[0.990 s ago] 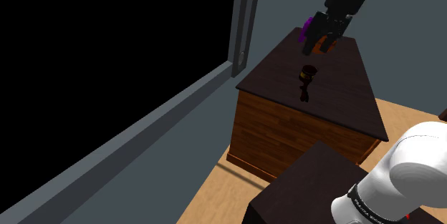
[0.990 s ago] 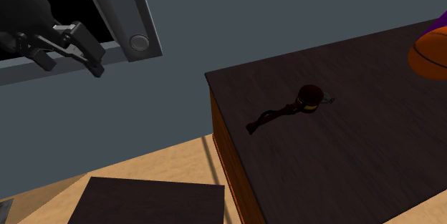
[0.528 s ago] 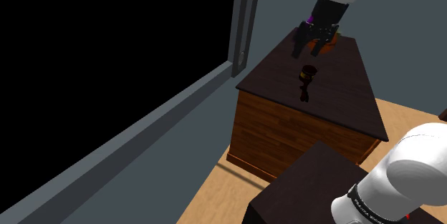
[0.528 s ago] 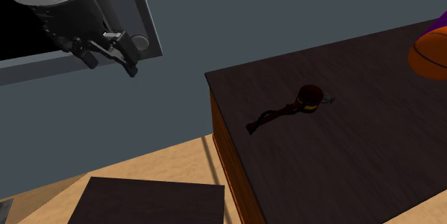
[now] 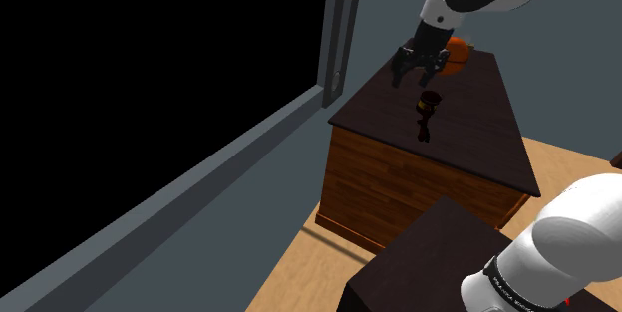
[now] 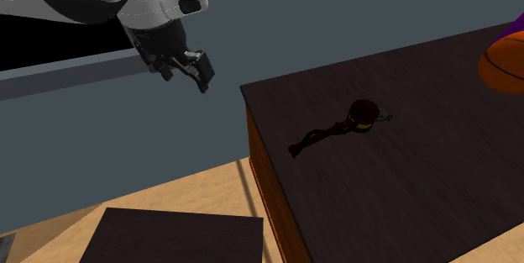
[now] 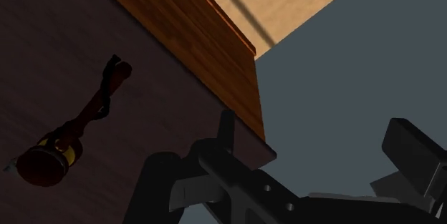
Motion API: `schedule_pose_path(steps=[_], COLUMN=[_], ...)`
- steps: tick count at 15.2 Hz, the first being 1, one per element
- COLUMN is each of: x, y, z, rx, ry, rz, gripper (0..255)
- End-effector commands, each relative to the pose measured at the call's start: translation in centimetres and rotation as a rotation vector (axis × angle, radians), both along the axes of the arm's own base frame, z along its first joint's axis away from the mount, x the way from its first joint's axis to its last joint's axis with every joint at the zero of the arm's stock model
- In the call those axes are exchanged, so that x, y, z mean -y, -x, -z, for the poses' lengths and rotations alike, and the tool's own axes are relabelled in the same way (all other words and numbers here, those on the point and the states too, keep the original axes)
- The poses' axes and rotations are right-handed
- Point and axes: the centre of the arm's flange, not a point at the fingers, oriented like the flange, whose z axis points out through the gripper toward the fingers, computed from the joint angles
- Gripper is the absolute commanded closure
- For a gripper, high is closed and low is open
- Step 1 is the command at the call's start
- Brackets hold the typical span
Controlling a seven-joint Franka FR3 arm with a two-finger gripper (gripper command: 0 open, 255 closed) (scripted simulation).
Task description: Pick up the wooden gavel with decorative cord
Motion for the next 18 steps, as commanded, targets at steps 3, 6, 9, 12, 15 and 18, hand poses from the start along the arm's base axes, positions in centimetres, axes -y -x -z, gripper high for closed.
schedule_pose_path(steps=[3, 6, 9, 12, 15, 18], x=[3.8, 6.5, 9.4, 12.4, 15.6, 18.7], y=[-2.4, -4.1, -5.6, -6.9, -8.0, -8.9], z=[2.6, 4.5, 6.5, 8.4, 10.3, 12.2], rx=[-0.001, -0.003, -0.005, -0.007, -0.009, -0.011], ry=[0.012, 0.021, 0.029, 0.038, 0.047, 0.055], rz=[0.088, 0.154, 0.219, 0.284, 0.35, 0.415], gripper=[0, 0, 0, 0, 0, 0])
